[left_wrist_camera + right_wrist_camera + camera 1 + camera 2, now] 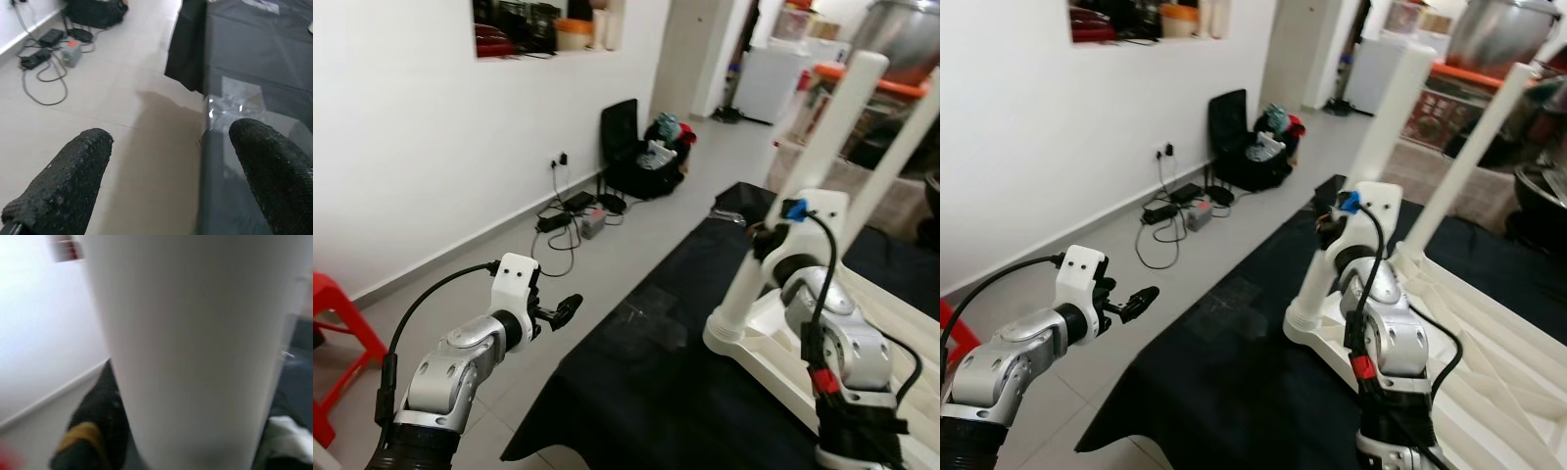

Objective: Building children table

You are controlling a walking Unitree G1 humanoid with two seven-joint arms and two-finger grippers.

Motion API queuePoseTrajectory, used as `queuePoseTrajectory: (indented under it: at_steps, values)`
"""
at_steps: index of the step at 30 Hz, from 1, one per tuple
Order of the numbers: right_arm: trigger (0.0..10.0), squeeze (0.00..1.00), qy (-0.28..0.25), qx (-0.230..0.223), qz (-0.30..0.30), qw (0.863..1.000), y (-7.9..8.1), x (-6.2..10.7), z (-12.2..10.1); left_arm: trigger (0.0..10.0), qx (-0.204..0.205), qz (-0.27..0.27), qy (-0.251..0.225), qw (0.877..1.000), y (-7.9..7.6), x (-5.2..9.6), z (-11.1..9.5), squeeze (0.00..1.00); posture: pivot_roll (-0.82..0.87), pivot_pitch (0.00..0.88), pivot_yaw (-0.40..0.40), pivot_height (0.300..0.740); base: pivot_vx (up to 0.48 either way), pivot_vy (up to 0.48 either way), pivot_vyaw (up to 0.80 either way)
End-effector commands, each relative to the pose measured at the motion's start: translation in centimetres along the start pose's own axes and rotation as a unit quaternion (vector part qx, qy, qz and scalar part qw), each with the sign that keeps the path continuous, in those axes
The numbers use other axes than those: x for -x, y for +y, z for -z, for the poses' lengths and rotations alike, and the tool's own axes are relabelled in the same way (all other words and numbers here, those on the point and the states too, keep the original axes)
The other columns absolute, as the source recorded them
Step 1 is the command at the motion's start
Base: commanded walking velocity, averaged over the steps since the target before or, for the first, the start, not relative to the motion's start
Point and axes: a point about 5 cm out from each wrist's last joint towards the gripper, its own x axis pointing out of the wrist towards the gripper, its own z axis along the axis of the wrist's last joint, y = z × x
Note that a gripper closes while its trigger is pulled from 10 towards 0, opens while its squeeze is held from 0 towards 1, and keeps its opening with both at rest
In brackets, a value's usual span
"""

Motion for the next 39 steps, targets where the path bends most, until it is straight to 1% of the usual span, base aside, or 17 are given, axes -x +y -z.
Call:
queuePoseTrajectory:
  at_steps: [1,3,5,14,15,16,22,23,24,25,26,28,30,34,35,38,39]
  values:
    - [10.0,0.0,-0.028,-0.012,-0.278,0.96,6.0,1.5,-1.4,10.0,0.01,0.011,0.015,1.0,-0.3,-0.1,0.5,0.0,0.09,0.0,-0.09,0.74,0.0,0.0,0.0]
    - [10.0,0.0,-0.018,0.002,-0.336,0.942,6.6,2.4,-1.6,10.0,0.008,0.015,0.015,1.0,-0.4,-0.1,0.5,0.0,0.1,0.0,-0.093,0.74,0.0,0.0,0.0]
    - [10.0,0.0,-0.01,0.008,-0.317,0.948,5.8,1.7,-1.5,10.0,0.007,0.015,0.014,1.0,-0.4,-0.1,0.4,0.0,0.1,0.0,-0.093,0.74,0.0,0.0,0.0]
    - [10.0,0.0,-0.007,0.023,-0.335,0.942,5.6,1.0,-1.9,10.0,0.004,0.013,0.013,1.0,-0.3,0.0,0.3,0.0,0.11,0.0,-0.1,0.74,0.0,0.0,0.0]
    - [3.6,0.0,-0.015,0.021,-0.318,0.948,5.4,0.1,-2.0,10.0,0.002,0.012,0.012,1.0,-0.3,0.0,0.3,0.0,0.11,0.0,-0.1,0.74,0.0,0.0,0.0]
    - [0.0,0.0,-0.014,0.013,-0.304,0.953,5.1,-0.3,-1.9,10.0,0.001,0.012,0.012,1.0,-0.4,0.0,0.3,0.0,0.11,0.0,-0.1,0.74,0.0,0.0,0.0]
    - [0.0,0.0,0.017,0.029,-0.208,0.977,3.4,-1.5,-0.8,10.0,0.0,0.011,0.012,1.0,-0.3,0.1,0.3,0.0,0.11,0.0,-0.1,0.74,0.0,0.0,0.0]
    - [0.0,0.0,0.041,0.043,-0.153,0.987,2.5,-1.9,0.0,10.0,-0.001,0.009,0.013,1.0,-0.3,0.1,0.3,0.0,0.11,0.0,-0.1,0.74,0.0,0.0,0.0]
    - [0.0,0.0,0.067,0.066,-0.047,0.994,0.7,-2.3,0.9,10.0,0.0,0.008,0.013,1.0,-0.3,0.1,0.4,0.0,0.11,0.0,-0.1,0.74,0.0,0.0,0.0]
    - [0.0,0.0,0.087,0.064,0.086,0.99,-1.8,-2.1,2.1,10.0,0.001,0.002,0.014,1.0,-0.3,0.1,0.5,0.0,0.11,0.0,-0.1,0.74,0.0,0.0,0.0]
    - [0.0,0.0,0.101,0.058,0.169,0.979,-3.4,-1.6,2.8,10.0,0.002,-0.001,0.014,1.0,-0.3,0.0,0.5,0.0,0.11,0.0,-0.1,0.74,0.0,0.0,0.0]
    - [0.0,0.0,0.116,0.054,0.216,0.968,-4.3,-0.9,3.7,10.0,0.003,-0.003,0.014,1.0,-0.3,-0.1,0.4,0.0,0.11,0.0,-0.101,0.74,0.0,0.0,0.0]
    - [0.0,0.0,0.127,0.055,0.227,0.964,-4.2,-0.3,4.5,10.0,0.001,-0.003,0.014,1.0,-0.3,-0.2,0.4,0.0,0.11,0.0,-0.098,0.74,0.0,0.0,0.0]
    - [0.0,0.0,0.132,0.07,0.206,0.967,-2.6,0.5,5.2,10.0,-0.006,-0.005,0.014,1.0,0.0,-0.2,0.2,0.0,0.1,0.0,-0.087,0.74,0.0,0.0,0.0]
    - [8.9,0.0,0.127,0.053,0.147,0.979,-0.4,0.3,5.1,10.0,-0.006,-0.008,0.014,1.0,0.3,-0.4,0.2,0.0,0.09,0.0,-0.079,0.74,0.0,0.0,0.0]
    - [8.9,0.0,0.123,0.041,0.121,0.984,0.5,0.2,5.0,10.0,-0.005,-0.008,0.014,1.0,0.3,-0.4,0.2,0.0,0.09,0.0,-0.077,0.74,0.0,0.0,0.0]
    - [10.0,0.0,0.091,0.025,0.084,0.992,1.9,0.0,4.2,10.0,-0.003,-0.001,0.013,1.0,0.0,-0.5,0.2,0.0,0.08,0.0,-0.073,0.74,0.0,0.0,0.0]
